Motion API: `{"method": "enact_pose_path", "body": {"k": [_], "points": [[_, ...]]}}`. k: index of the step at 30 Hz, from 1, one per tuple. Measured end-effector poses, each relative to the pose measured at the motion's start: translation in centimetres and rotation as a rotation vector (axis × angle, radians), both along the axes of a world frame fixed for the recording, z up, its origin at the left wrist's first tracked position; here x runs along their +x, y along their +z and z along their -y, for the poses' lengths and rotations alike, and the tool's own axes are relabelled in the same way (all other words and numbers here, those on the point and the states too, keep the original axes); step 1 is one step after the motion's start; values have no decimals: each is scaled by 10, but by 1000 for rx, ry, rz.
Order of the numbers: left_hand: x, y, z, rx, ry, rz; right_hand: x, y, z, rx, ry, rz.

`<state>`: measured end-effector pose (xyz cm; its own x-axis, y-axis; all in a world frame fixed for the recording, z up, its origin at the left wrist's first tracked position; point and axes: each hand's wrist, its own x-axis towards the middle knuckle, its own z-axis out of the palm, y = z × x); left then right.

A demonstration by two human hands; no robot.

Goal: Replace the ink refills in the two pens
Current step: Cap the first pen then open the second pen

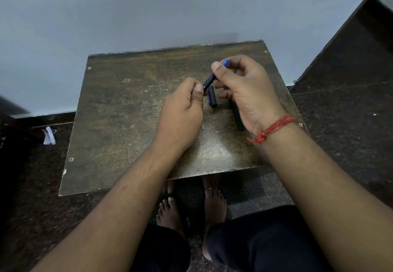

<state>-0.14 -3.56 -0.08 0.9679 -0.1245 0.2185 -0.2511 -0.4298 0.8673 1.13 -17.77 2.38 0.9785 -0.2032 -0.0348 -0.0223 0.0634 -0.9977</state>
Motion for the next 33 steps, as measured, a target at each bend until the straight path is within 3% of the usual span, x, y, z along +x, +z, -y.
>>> {"method": "enact_pose_path", "body": {"k": [5,13,21,33], "points": [[0,0,1,3,-7,-16,1,-2,1,12,-32,29],[-1,0,1,-3,-5,-19,0,5,4,273,44,0],[-1,0,1,-9,-6,-28,1,-3,3,26,-53,-23],[-2,1,1,-13,0,-22,-1,5,6,223,5,-47]]}}
